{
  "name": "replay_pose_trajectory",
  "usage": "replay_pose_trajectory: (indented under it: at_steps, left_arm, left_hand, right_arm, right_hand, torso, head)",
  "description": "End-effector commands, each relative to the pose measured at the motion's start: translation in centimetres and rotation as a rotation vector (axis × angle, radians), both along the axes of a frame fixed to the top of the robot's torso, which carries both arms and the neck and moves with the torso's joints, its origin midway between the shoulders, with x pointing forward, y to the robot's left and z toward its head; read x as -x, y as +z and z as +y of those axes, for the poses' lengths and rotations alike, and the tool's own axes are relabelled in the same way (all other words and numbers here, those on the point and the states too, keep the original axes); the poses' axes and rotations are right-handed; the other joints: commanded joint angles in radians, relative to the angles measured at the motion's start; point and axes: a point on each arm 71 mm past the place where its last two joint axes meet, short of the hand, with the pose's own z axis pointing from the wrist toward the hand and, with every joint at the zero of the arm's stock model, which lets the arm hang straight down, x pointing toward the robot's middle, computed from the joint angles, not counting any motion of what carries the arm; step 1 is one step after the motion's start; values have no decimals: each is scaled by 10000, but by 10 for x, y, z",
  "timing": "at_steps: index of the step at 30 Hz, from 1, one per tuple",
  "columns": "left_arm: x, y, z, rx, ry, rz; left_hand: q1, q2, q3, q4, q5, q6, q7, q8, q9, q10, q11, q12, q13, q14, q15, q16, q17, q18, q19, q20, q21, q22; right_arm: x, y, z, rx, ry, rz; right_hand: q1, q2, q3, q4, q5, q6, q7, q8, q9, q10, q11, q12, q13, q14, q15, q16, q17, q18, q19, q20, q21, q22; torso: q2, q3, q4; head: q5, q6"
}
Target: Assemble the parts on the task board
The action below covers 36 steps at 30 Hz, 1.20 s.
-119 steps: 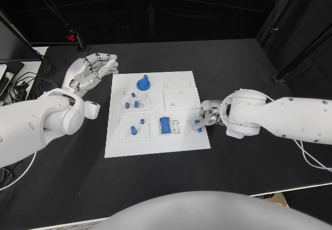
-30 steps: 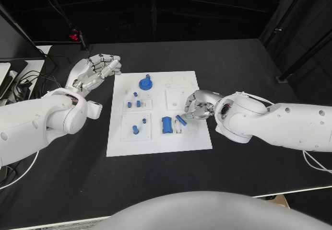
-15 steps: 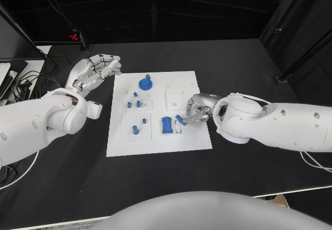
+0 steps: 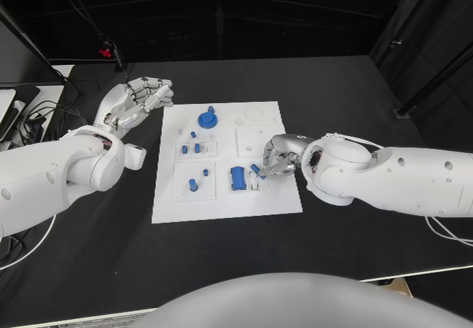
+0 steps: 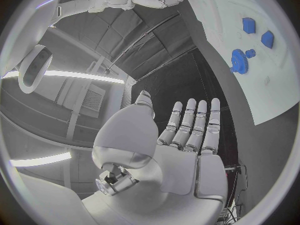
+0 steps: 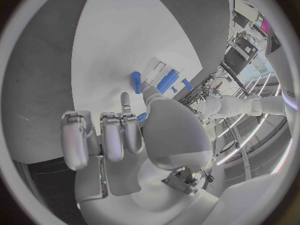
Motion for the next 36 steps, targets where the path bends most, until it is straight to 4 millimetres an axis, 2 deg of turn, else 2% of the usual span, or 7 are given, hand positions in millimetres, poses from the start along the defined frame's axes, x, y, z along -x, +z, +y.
replay_pose_trajectory:
  at_steps: [1, 21, 28, 36]
  left_arm:
    - [0, 1, -1, 77, -84, -39]
    - [0, 1, 0, 74, -75, -29]
    - [0, 1, 0, 71, -69, -26]
    - [0, 1, 0, 75, -82, -22]
  left_hand:
    - [-7, 95, -52, 15, 47, -82, 1298, 40, -16, -58, 31, 62, -11, -14, 15, 47, -10, -55, -3, -23, 68, -16]
    - [-7, 95, -52, 15, 47, -82, 1298, 40, -16, -58, 31, 62, -11, -14, 15, 47, -10, -55, -3, -23, 68, -16]
    - [-7, 95, -52, 15, 47, -82, 1298, 40, -16, -58, 31, 62, -11, -14, 15, 47, -10, -55, -3, -23, 68, -16]
    - [-7, 95, -52, 15, 47, -82, 1298, 40, -16, -58, 31, 62, -11, -14, 15, 47, -10, -55, -3, -23, 68, -16]
  right_arm:
    - [0, -2, 2, 133, 29, 325]
    - [4, -13, 10, 720, 264, 659]
    - [3, -14, 10, 742, 166, 632]
    - [3, -16, 13, 1201, 277, 782]
  right_hand:
    - [-67, 12, 9, 52, -24, -76, 9, 41, -37, 1023, 70, 25, 2628, 1041, 77, 25, 2630, -74, 1061, 60, 33, 2634]
    - [56, 64, 83, 12, -109, -40, -7, 137, -55, 1023, 58, 25, 2628, 1041, 75, 25, 2630, -74, 1061, 66, 33, 2634]
    - [129, 221, 208, 15, -35, -79, -20, 181, -82, 1023, 47, 25, 2628, 1041, 70, 25, 2630, -74, 1061, 63, 33, 2634]
    - [152, 289, 291, 20, -1, -177, -10, 155, -127, 1023, 51, 25, 2628, 1041, 73, 25, 2630, -74, 1061, 64, 33, 2634]
  torso:
    - [-5, 1, 2]
    - [1, 2, 3]
    - [2, -2, -6]
    - [-4, 1, 5]
  head:
    - [-18, 0]
    - [-8, 0]
    - [-19, 0]
    - [-31, 0]
